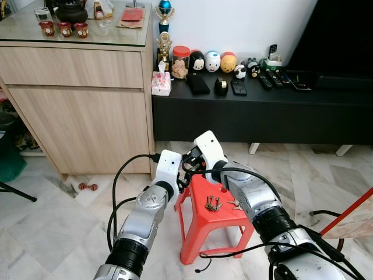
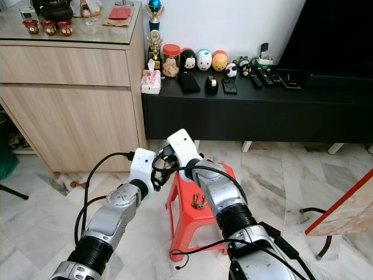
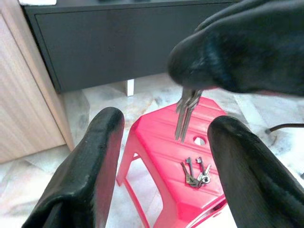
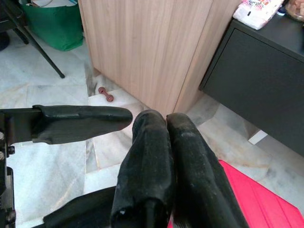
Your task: Hang keys on a hook
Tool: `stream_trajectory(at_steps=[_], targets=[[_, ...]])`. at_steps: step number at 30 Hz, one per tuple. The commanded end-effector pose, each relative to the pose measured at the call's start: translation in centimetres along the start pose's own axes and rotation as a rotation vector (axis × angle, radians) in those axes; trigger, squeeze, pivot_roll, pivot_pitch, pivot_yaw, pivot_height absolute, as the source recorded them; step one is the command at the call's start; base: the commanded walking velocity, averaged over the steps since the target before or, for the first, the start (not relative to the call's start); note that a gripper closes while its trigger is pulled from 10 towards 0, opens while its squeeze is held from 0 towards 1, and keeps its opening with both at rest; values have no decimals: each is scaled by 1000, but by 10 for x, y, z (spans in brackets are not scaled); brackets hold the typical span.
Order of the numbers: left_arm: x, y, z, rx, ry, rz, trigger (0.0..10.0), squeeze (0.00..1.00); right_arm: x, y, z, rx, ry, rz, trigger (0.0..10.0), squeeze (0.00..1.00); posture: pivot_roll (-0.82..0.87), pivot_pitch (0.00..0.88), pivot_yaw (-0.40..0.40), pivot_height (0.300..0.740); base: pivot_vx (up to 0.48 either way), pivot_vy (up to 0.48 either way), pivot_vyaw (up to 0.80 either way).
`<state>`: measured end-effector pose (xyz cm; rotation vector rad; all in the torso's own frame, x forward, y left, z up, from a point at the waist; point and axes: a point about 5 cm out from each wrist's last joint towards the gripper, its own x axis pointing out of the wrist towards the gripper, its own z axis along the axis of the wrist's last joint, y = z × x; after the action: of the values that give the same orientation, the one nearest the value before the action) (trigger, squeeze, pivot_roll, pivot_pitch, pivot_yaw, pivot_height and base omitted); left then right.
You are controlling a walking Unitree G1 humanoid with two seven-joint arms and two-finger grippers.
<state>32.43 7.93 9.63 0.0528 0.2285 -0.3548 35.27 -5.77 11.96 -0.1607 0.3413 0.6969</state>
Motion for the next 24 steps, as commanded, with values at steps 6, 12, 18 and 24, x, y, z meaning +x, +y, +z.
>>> stream_trajectory(at_steps=[6,12,18,24], targets=[[2,-3,7,-15,-31,-4,7529,0,0,-3,7,7,-18,-8,10000,0,33,0,-121,740,0,0,0],[3,-6,9,-27,-49,-11,9137,0,0,-2,6,7,-15,-5,10000,0,33,0,-121,740,0,0,0],[3,-7,10,-20,-55,-19,9608,0,0,-2,7,5,-16,-2,10000,0,32,0,-122,740,0,0,0],[3,-7,10,-7,-55,-21,902,0,1,-1,7,5,-16,1,10000,0,32,0,-122,740,0,0,0]])
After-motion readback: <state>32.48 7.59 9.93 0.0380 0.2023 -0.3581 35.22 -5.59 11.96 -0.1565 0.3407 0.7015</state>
